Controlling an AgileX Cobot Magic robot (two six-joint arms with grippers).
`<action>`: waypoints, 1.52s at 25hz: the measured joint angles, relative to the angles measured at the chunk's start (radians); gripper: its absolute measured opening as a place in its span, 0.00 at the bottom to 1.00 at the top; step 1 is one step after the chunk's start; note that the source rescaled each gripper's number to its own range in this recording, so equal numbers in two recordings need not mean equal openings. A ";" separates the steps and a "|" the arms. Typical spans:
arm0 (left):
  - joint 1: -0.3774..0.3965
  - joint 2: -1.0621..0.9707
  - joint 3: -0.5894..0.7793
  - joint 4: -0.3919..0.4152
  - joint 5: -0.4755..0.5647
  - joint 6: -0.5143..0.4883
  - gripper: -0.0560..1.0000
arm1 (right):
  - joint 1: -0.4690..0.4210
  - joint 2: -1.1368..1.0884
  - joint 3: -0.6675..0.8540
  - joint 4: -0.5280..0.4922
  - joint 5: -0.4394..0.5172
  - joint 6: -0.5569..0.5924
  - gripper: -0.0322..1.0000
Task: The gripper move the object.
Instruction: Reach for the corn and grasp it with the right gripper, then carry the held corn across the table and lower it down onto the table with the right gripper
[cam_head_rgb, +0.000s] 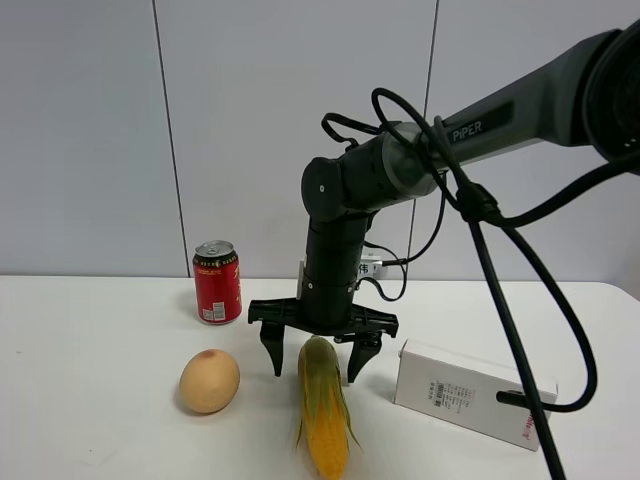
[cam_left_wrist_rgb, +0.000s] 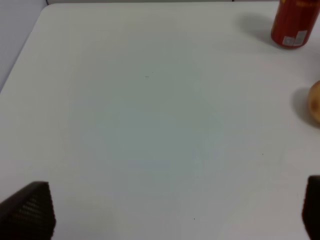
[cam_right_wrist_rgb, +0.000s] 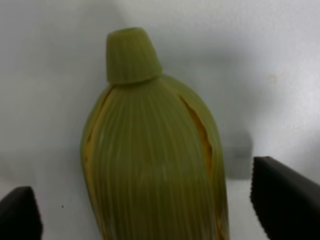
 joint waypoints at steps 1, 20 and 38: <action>0.000 0.000 0.000 0.000 0.000 0.000 1.00 | 0.000 0.000 0.000 0.000 0.000 0.000 0.49; 0.000 0.000 0.000 0.000 0.000 0.000 1.00 | 0.000 0.000 -0.001 -0.012 0.047 -0.064 0.03; 0.000 0.000 0.000 0.000 0.000 0.000 1.00 | 0.000 -0.101 -0.270 0.021 0.243 -0.176 0.03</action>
